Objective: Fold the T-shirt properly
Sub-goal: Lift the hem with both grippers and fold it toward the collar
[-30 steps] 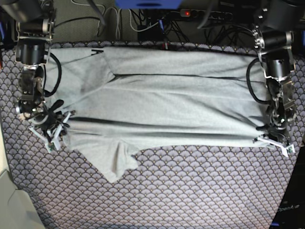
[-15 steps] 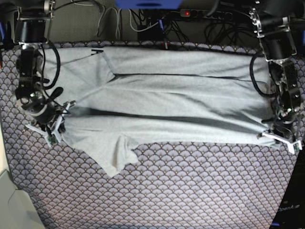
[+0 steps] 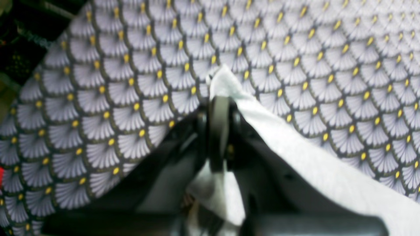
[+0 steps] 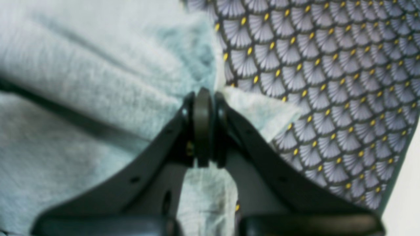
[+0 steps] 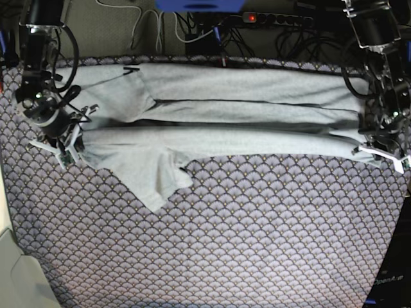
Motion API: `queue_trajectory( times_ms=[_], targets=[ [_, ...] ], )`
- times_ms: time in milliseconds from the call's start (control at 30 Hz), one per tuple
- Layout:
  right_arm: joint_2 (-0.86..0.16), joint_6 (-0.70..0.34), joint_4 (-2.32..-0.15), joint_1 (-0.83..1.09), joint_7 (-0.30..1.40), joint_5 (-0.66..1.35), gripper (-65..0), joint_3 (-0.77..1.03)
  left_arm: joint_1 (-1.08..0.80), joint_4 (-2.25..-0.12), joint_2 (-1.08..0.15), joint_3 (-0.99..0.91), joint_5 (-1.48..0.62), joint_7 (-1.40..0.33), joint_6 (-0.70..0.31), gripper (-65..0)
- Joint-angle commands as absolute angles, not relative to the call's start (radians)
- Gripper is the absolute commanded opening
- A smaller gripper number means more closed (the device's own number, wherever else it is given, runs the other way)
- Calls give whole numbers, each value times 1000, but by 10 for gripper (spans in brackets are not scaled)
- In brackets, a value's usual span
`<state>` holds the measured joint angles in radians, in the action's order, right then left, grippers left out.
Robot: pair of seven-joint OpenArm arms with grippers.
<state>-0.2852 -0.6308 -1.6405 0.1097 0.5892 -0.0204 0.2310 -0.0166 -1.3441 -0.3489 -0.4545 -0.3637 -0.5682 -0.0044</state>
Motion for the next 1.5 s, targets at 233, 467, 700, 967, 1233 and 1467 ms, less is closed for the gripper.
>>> queue_trajectory(
  times_ms=[233,467,700,967,1233,1467],
  targets=[
    [-295,-698,-1773,163,615,-15,-650,309,-42,-1395,-364,-461,-426,-533,-5,-645],
    [-259,-698,-1784,173,704,-15,-650,387,-124,-1501,-363,-458,-435,-533,-5,-645],
    [-248,-698,-1784,211,696,-15,-650,404,-151,-1492,-361,-458,-435,-533,-5,-645],
    [-248,-698,-1782,214,704,-15,-650,404,-179,-1492,-340,-455,-435,-533,-5,-645],
    [-252,-698,-1782,242,704,-15,-650,400,-219,-1491,-340,-453,-435,-535,-5,-642],
    [-252,-698,-1781,280,704,-15,-650,398,-239,-1491,-340,-453,-435,-535,-5,-641]
  ],
)
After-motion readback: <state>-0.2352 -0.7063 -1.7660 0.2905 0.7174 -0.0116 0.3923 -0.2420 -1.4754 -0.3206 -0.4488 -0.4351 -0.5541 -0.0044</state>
